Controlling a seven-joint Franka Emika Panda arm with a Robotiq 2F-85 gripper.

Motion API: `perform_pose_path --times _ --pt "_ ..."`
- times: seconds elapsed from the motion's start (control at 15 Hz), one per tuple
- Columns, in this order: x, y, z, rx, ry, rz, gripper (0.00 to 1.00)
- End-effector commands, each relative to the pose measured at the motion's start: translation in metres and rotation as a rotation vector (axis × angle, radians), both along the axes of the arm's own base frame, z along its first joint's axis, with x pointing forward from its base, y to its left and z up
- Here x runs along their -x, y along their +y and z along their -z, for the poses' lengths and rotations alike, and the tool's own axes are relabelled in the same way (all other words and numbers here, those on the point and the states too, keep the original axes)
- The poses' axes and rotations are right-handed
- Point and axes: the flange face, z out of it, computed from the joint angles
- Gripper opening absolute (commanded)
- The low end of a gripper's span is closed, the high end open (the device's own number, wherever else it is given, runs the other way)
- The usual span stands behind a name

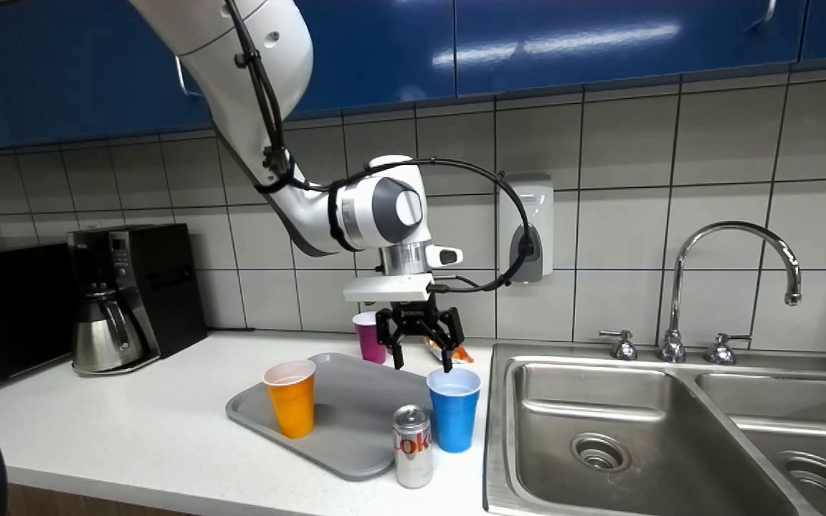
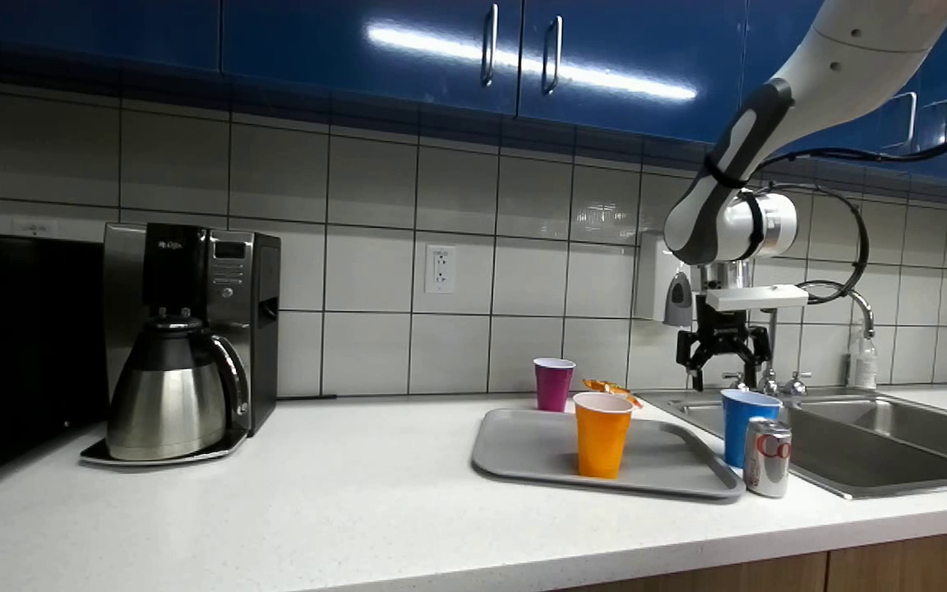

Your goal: Put the cups on the tray

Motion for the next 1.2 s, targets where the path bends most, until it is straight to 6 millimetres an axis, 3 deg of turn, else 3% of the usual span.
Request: perform_pose_path --times 0.0,0.67,0.73,0.8,1.13 --pt "-0.007 -0.008 0.006 0.030 0.010 0.022 1.00" --pt "-0.010 -0.007 0.033 0.033 0.052 0.059 1.00" --pt "-0.010 -0.007 0.034 0.034 0.053 0.059 0.75" --pt "-0.010 -0.008 0.035 0.035 0.050 0.062 0.74" --pt "-0.011 -0.014 0.034 0.044 0.049 0.070 0.35"
